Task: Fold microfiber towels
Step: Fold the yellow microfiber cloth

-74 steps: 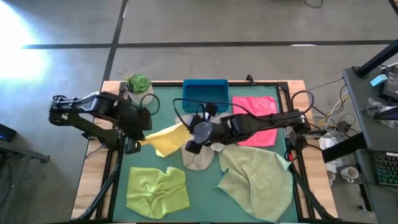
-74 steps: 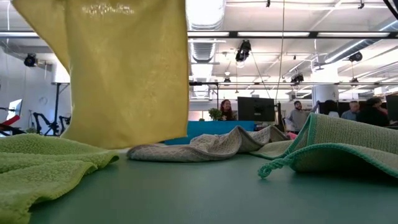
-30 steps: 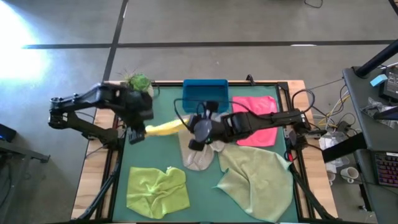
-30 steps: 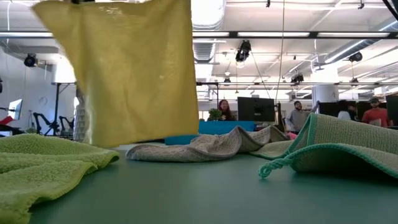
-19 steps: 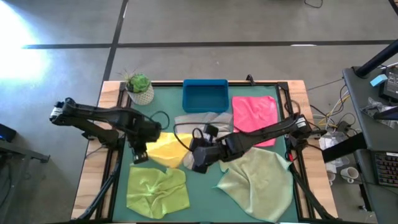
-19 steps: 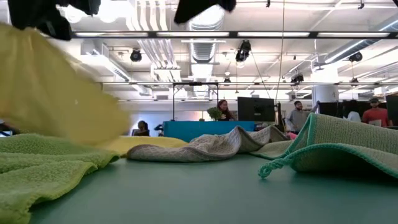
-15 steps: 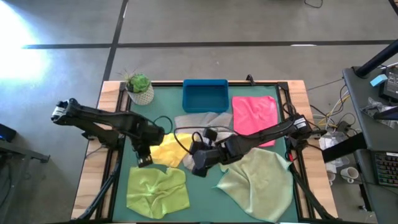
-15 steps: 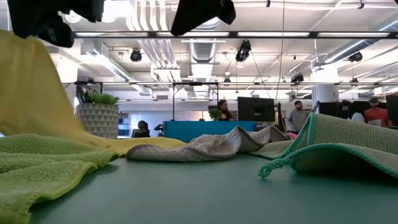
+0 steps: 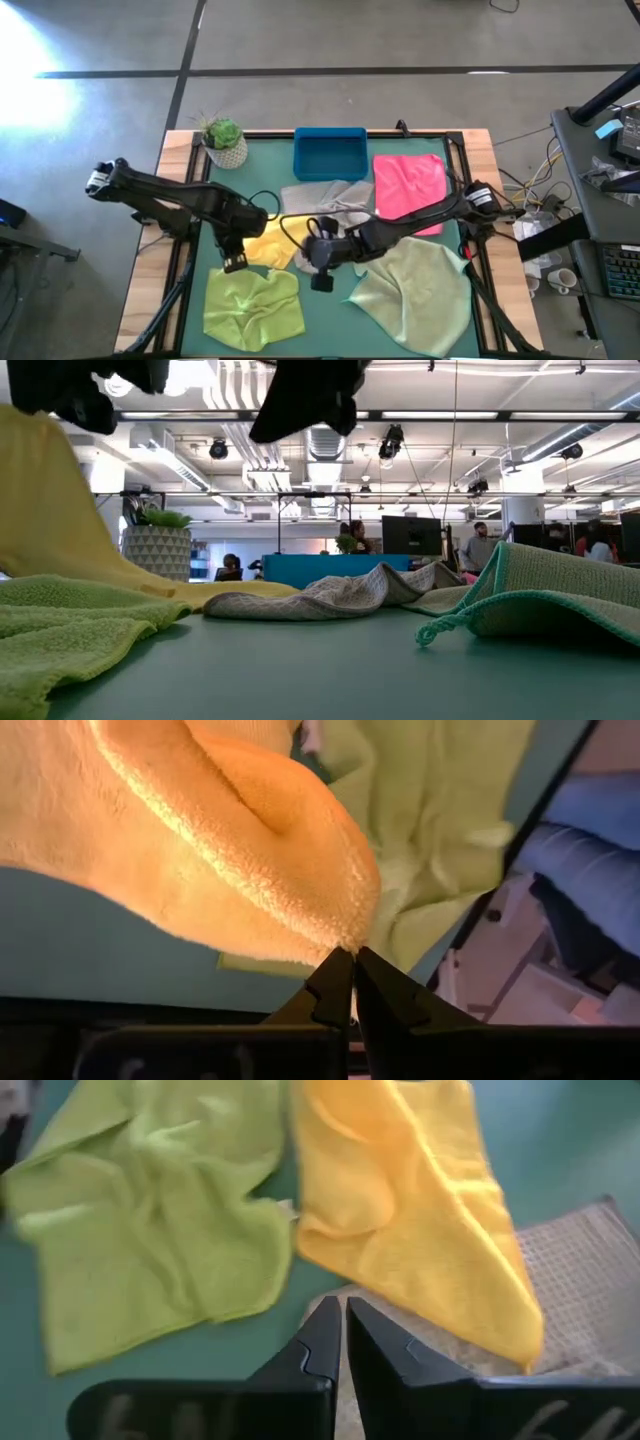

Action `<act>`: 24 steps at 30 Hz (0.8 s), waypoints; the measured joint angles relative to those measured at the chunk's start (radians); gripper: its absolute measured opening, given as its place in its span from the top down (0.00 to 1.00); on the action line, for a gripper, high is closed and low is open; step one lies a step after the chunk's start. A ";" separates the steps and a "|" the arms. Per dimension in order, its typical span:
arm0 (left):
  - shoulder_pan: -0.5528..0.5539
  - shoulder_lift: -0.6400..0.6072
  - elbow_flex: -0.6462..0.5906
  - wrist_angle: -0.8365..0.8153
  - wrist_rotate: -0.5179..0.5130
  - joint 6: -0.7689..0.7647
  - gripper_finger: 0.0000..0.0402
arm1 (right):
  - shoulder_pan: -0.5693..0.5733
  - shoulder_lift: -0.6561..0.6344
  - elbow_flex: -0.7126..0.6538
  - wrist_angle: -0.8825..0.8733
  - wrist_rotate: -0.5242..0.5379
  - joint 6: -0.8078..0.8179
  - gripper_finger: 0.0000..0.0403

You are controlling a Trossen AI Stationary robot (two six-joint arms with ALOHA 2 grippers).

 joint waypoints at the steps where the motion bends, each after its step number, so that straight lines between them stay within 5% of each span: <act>1: 0.000 -0.010 0.008 0.000 0.000 -0.002 1.00 | -0.006 0.000 -0.015 0.021 0.000 0.006 0.95; 14: 0.000 -0.078 0.023 -0.001 -0.007 -0.022 1.00 | -0.105 -0.001 -0.173 0.351 -0.156 0.112 0.76; 24: 0.001 -0.079 0.034 0.001 -0.024 0.035 1.00 | -0.172 0.000 -0.315 0.704 -0.287 0.134 0.73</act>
